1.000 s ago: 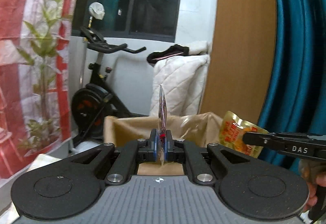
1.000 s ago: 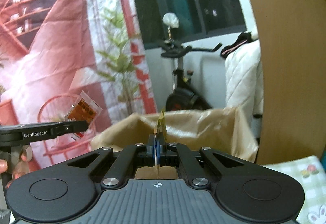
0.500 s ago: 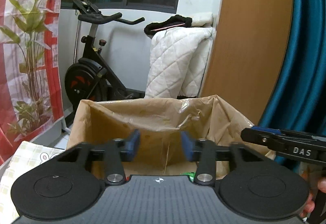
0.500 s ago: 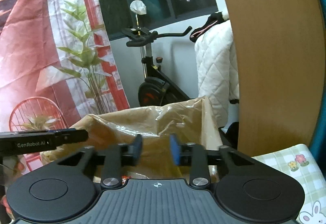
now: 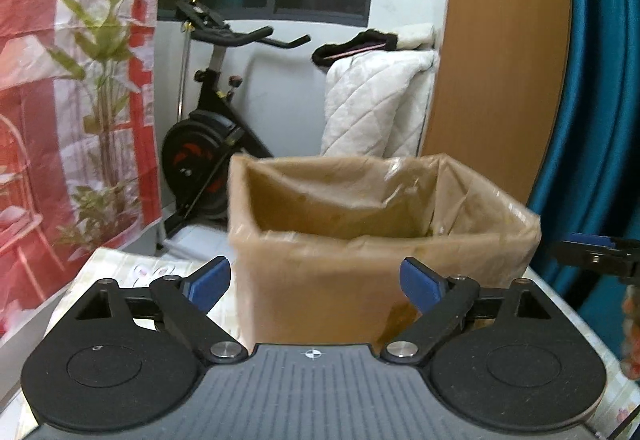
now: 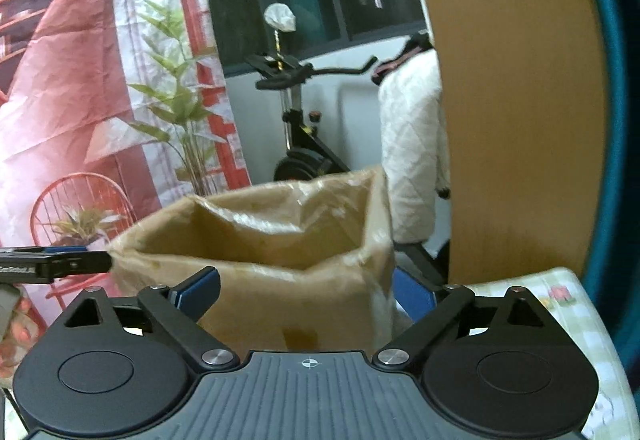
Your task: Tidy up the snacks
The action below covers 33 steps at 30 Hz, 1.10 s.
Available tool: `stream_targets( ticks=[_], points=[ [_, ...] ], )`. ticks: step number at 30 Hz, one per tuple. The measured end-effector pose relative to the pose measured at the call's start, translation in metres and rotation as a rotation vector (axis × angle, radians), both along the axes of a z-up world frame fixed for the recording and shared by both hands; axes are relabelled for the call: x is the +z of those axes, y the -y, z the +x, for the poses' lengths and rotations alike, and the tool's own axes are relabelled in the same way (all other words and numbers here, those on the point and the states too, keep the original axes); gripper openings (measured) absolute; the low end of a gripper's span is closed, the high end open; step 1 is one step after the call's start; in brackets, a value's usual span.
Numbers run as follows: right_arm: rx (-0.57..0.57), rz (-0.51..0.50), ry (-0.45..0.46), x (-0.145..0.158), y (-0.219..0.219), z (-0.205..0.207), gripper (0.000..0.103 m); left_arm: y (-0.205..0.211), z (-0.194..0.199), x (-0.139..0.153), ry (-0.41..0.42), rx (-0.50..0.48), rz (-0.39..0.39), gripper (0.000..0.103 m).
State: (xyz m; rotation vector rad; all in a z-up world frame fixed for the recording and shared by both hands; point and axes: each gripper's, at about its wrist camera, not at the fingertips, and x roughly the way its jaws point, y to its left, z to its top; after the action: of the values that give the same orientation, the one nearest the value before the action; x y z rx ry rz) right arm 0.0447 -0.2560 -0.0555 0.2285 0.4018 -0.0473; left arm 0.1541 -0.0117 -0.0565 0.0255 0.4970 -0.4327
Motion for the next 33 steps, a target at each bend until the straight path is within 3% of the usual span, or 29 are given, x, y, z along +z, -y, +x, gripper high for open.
stream_targets(
  ticks=[5,9,18,26,33],
  points=[
    [-0.018,-0.013,-0.083,-0.036,0.000,-0.021,0.099,-0.012,-0.011,-0.018,-0.052,0.022,-0.005,0.093],
    [-0.063,0.039,-0.154,-0.066,0.001,-0.028,0.099,-0.013,-0.011,-0.029,-0.080,0.024,0.015,0.093],
    [-0.156,0.061,-0.272,-0.109,0.006,-0.020,0.099,-0.011,-0.012,-0.037,-0.111,0.016,-0.016,0.093],
    [-0.092,0.060,-0.313,-0.134,-0.012,-0.037,0.100,0.000,-0.020,-0.057,-0.168,0.007,-0.041,0.093],
    [-0.093,0.111,-0.313,-0.130,-0.006,-0.051,0.101,0.002,-0.029,-0.072,-0.201,-0.004,-0.057,0.093]
  ],
)
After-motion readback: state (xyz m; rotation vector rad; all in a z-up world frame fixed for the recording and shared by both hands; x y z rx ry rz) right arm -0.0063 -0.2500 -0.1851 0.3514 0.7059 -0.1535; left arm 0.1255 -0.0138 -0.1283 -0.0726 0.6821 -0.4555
